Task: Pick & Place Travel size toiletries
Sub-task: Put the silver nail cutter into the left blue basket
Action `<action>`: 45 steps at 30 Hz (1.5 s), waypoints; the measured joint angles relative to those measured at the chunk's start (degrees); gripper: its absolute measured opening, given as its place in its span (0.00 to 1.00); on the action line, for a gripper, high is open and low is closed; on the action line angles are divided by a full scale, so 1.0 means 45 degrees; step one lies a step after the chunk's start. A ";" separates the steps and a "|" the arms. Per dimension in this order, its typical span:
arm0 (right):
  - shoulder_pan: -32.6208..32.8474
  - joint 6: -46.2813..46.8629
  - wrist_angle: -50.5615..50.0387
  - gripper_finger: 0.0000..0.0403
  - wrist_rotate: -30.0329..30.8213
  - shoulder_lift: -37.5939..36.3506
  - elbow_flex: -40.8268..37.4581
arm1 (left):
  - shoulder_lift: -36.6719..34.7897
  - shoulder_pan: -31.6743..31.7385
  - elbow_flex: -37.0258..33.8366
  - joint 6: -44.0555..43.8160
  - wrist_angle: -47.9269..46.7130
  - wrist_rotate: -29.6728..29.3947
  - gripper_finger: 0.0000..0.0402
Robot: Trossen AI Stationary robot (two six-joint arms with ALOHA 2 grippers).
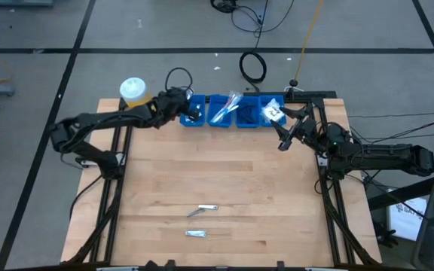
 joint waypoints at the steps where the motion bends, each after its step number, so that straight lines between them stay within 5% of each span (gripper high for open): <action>1: 0.0000 0.0000 -0.0043 0.64 0.0000 0.0002 0.0000 | 0.0219 0.0026 0.0000 -0.0016 0.0089 0.0005 0.07; 23: 0.0000 0.0330 -0.0490 0.64 0.0015 0.0005 0.0000 | 0.2363 0.0492 0.0000 -0.0363 0.1199 0.0075 0.09; 37: 0.0000 0.0333 -0.0512 0.64 0.0010 0.0000 0.0002 | 0.2359 0.0484 0.0000 -0.0785 0.1186 -0.0041 0.24; 45: 0.0000 0.0335 -0.0597 0.64 0.0015 0.0002 0.0000 | 0.2359 0.0484 0.0000 -0.0456 0.1038 -0.0037 0.44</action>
